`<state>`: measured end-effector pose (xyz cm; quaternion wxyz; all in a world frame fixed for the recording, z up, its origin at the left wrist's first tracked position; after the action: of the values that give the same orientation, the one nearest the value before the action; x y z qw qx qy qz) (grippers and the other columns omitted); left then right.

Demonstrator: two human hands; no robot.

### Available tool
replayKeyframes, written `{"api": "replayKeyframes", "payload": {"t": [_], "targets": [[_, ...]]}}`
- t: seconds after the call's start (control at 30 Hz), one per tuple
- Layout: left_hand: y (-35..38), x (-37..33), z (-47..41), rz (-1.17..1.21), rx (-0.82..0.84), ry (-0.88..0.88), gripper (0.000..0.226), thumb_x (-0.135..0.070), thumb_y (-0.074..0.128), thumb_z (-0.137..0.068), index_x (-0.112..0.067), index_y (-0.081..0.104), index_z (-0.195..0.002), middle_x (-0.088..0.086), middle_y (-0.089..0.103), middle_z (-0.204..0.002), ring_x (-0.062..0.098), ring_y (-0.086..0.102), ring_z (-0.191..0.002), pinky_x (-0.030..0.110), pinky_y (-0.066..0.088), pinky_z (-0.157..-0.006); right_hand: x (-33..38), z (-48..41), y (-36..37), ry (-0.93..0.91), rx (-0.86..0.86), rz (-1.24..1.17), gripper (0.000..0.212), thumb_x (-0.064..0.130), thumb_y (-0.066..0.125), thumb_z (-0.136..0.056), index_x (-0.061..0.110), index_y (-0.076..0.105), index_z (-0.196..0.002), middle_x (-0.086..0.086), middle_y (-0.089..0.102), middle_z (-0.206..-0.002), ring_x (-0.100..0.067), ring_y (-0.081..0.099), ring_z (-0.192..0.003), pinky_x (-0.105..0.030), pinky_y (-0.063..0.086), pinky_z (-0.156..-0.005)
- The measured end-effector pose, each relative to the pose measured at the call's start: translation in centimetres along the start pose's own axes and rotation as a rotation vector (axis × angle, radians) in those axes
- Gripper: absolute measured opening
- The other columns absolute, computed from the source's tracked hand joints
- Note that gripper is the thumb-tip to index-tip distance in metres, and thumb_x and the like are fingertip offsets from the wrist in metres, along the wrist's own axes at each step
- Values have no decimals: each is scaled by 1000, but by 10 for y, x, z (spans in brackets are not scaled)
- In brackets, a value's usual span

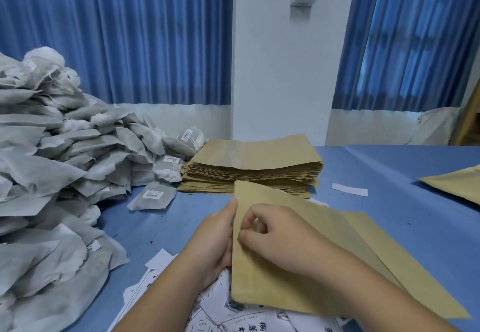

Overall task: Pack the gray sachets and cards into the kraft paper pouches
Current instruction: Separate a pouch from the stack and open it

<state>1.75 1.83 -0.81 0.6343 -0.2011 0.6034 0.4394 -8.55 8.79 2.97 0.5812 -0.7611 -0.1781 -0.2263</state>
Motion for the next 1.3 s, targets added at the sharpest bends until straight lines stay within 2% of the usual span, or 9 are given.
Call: {"api": "replayKeyframes", "payload": {"t": [0.1,0.23,0.37,0.53,0.67,0.77,0.9,1.1,1.3], "targets": [[2,0,1,-36,48,14,34,-27,42,-102,-6,68,-107,15,72,-80,25,69,-59,29,53,-47,-24,-1,9,87,-76,-224,23,29,63,-87,20,54,-68,9,49,-57,-5,43,-52,-25,37,-56],[5,-1,3,-64,92,67,18,-17,52,-96,-6,66,-100,11,69,-79,25,67,-62,33,57,-55,-40,-1,11,233,-121,-557,38,37,62,-89,20,45,-59,8,39,-46,-7,35,-40,-18,29,-43],[9,3,6,-92,126,92,15,-21,59,-95,-8,66,-93,9,72,-82,23,69,-65,34,57,-57,-38,-2,16,261,-127,-597,46,53,58,-87,22,46,-55,12,34,-46,-6,33,-40,-21,25,-46],[8,4,6,-84,197,137,19,-26,63,-92,-8,69,-97,12,73,-91,25,71,-75,35,57,-64,-32,1,12,277,-102,-653,51,60,55,-83,30,57,-41,16,42,-40,-1,40,-37,-14,29,-41],[11,3,9,-79,285,152,21,-33,69,-81,-15,74,-92,17,72,-98,32,71,-83,38,58,-67,-36,1,9,330,-99,-724,47,65,59,-74,24,51,-51,9,32,-45,-11,32,-39,-21,25,-41],[12,5,9,-70,327,157,26,-29,70,-82,-10,72,-100,21,71,-105,35,71,-89,39,59,-69,-38,2,8,330,-62,-774,47,61,63,-77,14,65,-78,8,32,-47,-11,31,-40,-20,24,-40],[13,6,8,-70,309,159,30,-30,71,-79,-9,72,-100,21,70,-107,33,71,-91,37,59,-73,-43,2,7,295,-24,-790,40,51,68,-79,25,44,-60,7,31,-49,-11,29,-41,-19,23,-41],[16,4,11,-65,326,158,19,-22,66,-84,-11,75,-96,21,71,-104,33,71,-93,35,59,-74,-45,1,3,272,3,-842,42,48,70,-72,25,44,-48,5,32,-50,-12,31,-42,-19,23,-42],[22,6,12,-60,237,135,16,-4,55,-93,3,67,-101,27,71,-97,35,71,-87,40,60,-73,-46,0,-4,266,-39,-715,30,15,59,-77,19,43,-51,0,36,-48,-16,36,-40,-20,27,-42]]}}
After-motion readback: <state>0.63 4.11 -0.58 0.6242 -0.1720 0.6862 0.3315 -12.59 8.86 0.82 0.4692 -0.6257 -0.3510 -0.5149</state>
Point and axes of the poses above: each hand's wrist, its own z-axis away from the middle knuckle, its own y-axis out of the palm, x = y × z, the point moved 3 cm from there along -z, towards the middle knuckle
